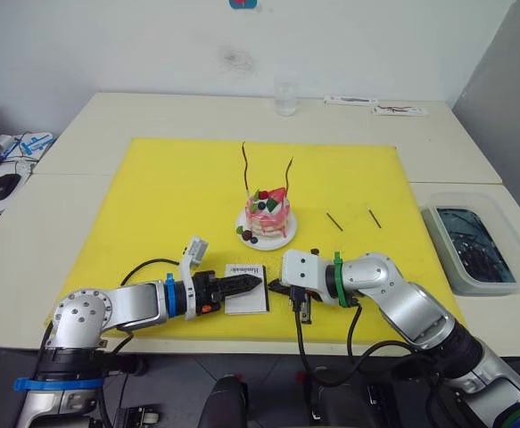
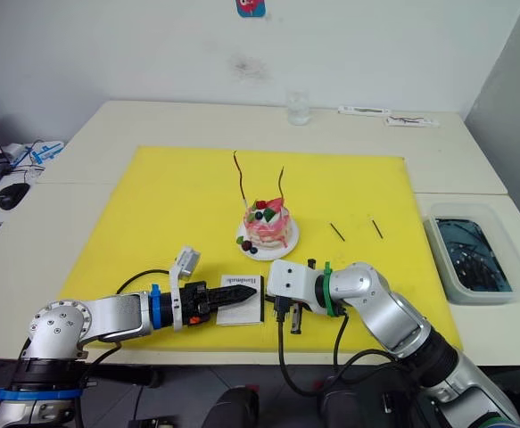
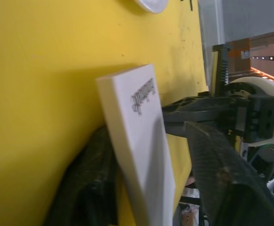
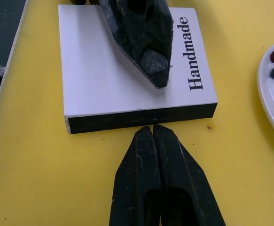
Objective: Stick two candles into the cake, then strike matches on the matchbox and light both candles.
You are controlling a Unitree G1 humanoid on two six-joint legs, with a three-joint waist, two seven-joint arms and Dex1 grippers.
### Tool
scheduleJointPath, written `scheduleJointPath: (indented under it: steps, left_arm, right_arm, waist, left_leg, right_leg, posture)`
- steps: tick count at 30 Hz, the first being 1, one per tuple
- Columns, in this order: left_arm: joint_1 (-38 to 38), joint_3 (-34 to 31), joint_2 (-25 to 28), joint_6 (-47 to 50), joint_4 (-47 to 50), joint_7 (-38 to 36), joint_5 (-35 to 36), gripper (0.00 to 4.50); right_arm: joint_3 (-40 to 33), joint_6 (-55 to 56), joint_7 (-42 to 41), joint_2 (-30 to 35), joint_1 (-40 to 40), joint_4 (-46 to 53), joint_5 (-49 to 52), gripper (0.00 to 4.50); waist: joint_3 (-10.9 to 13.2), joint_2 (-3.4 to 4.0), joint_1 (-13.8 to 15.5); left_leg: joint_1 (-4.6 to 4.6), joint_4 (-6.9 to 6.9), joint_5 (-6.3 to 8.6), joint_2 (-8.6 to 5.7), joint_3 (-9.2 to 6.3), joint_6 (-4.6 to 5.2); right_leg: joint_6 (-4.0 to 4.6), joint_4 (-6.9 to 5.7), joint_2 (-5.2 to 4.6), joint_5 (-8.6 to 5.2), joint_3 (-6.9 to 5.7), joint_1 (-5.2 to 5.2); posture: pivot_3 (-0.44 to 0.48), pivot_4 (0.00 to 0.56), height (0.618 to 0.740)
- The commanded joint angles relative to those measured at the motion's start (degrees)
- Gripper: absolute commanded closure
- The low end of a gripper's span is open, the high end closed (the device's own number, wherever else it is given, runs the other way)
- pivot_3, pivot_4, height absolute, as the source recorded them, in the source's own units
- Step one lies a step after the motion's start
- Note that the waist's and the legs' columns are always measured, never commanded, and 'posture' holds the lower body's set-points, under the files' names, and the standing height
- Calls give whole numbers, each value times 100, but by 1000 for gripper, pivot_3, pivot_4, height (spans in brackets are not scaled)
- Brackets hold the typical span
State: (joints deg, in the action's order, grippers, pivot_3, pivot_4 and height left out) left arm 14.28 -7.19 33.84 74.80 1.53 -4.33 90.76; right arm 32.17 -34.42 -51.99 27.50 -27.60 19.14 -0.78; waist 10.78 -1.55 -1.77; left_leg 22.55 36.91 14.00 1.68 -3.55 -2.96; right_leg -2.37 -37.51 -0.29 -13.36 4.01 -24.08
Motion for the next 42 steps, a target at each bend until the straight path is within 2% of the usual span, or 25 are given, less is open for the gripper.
scheduleJointPath:
  steps: [1,4,16,27,28,35,42]
  left_arm:
    - [-53,91,-103,30,-64,36,-214,3571]
    - [-72,49,-115,43,-42,8,-261,4472]
    - [-144,-39,-87,56,59,-9,-240,4472]
    - [-85,-56,-141,40,-9,79,-268,4472]
    - [-85,-58,-134,46,-2,76,-283,3904]
    - [-62,-61,-117,96,-17,8,-354,1900]
    - [-6,-138,-152,105,-145,51,-242,1900]
  right_arm:
    - [-152,-76,-48,32,19,362,143,4500]
    - [-196,-148,-77,68,10,457,195,4500]
    - [-260,-338,-50,127,-91,618,360,4500]
    - [-149,11,191,5,-150,145,56,4500]
    - [-154,29,185,6,-149,131,54,4500]
    - [-183,137,199,-8,-155,9,30,4500]
    - [-69,356,189,-98,-185,-265,-125,4500]
  waist:
    - [0,0,0]
    - [0,0,0]
    - [0,0,-9]
    - [0,0,-8]
    - [0,0,-8]
    - [0,0,-13]
    - [0,0,-21]
  left_leg:
    - [1,-1,0,0,0,0]
    - [1,-4,0,0,-1,0]
    - [1,-10,0,1,-2,0]
    - [6,-13,0,1,-2,0]
    - [6,-13,0,1,-2,0]
    - [7,-14,0,1,-2,0]
    - [5,-13,0,2,-2,0]
  right_leg:
    - [-1,2,0,0,0,0]
    - [-2,8,0,1,-1,0]
    - [-3,18,0,2,-2,0]
    - [-8,31,0,5,-2,1]
    - [-9,32,0,5,-2,1]
    - [-9,32,1,6,-2,0]
    - [-10,32,2,6,-2,0]
  posture:
    - [0,150,740]
    - [0,150,740]
    - [0,150,740]
    - [0,150,740]
    - [0,150,740]
    - [0,150,740]
    - [0,150,740]
